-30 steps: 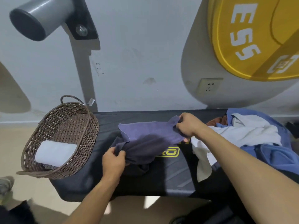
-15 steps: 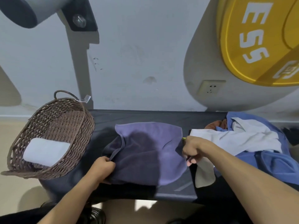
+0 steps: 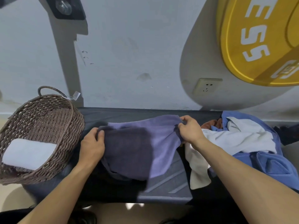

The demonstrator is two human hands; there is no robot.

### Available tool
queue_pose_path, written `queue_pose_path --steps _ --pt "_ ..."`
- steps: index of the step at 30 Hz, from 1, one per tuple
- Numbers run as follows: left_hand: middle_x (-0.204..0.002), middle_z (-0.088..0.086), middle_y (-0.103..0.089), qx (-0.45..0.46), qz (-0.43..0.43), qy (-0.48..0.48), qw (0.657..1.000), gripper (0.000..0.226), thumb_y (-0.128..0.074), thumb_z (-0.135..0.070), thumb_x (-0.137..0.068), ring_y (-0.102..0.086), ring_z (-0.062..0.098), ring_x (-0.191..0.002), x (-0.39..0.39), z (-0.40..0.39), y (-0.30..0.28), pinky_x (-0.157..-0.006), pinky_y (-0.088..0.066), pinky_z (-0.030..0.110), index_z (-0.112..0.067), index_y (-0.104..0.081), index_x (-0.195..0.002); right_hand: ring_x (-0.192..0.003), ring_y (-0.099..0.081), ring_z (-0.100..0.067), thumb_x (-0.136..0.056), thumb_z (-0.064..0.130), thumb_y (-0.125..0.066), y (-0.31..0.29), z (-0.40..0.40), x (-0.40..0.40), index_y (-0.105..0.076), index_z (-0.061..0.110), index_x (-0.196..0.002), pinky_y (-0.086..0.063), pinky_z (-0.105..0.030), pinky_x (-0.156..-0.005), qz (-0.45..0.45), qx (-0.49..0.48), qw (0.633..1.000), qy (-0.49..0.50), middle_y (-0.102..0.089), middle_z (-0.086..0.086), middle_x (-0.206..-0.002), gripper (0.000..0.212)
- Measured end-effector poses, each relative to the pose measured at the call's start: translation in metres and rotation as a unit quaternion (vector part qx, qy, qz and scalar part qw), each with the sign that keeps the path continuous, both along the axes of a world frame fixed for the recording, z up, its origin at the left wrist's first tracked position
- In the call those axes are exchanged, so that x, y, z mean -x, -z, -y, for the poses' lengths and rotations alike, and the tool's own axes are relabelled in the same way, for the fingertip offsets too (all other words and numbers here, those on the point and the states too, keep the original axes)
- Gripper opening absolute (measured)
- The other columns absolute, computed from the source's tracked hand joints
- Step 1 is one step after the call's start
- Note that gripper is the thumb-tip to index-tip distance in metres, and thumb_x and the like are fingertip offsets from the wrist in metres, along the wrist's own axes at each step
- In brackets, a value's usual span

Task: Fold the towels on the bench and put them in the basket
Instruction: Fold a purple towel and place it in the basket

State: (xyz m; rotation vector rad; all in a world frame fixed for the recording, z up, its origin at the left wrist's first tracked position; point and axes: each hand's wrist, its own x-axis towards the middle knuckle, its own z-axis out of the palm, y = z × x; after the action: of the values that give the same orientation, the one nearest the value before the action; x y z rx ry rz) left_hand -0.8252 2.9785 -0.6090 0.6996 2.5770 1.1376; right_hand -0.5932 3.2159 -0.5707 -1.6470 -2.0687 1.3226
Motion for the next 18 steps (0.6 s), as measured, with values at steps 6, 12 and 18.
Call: queue_pose_path --steps 6,12,18 --pt "-0.084 0.007 -0.067 0.201 0.166 0.016 0.965 0.014 -0.061 -0.012 -0.082 -0.066 0.029 -0.075 0.021 -0.004 0.020 -0.050 -0.052 0.030 -0.017 -0.059 -0.095 -0.053 -0.063 -0.031 -0.087 0.002 -0.052 0.003 0.015 -0.002 -0.052 0.009 -0.112 -0.054 -0.034 -0.045 0.157 0.164 0.970 -0.089 -0.067 -0.020 -0.082 0.026" --pt "-0.115 0.020 -0.068 0.228 0.187 -0.036 0.955 0.071 -0.065 -0.060 -0.075 -0.065 0.037 -0.101 0.045 -0.039 0.019 -0.077 -0.056 0.038 0.000 -0.068 -0.113 -0.066 -0.070 -0.029 -0.092 0.042 -0.058 0.019 0.006 0.002 -0.067 0.007 -0.090 -0.055 -0.029 -0.057 0.232 0.069 0.965 -0.105 -0.072 -0.010 -0.074 0.036" --pt "-0.097 0.013 -0.073 0.083 0.165 -0.057 0.981 0.022 -0.070 -0.032 -0.086 -0.065 0.025 -0.087 0.043 -0.057 0.021 -0.079 -0.054 0.036 -0.010 -0.068 -0.081 -0.094 -0.063 -0.032 -0.093 0.020 -0.051 0.038 0.003 0.004 -0.058 0.008 -0.096 -0.042 -0.028 -0.070 0.141 -0.028 0.988 -0.057 -0.067 -0.013 -0.100 0.015"
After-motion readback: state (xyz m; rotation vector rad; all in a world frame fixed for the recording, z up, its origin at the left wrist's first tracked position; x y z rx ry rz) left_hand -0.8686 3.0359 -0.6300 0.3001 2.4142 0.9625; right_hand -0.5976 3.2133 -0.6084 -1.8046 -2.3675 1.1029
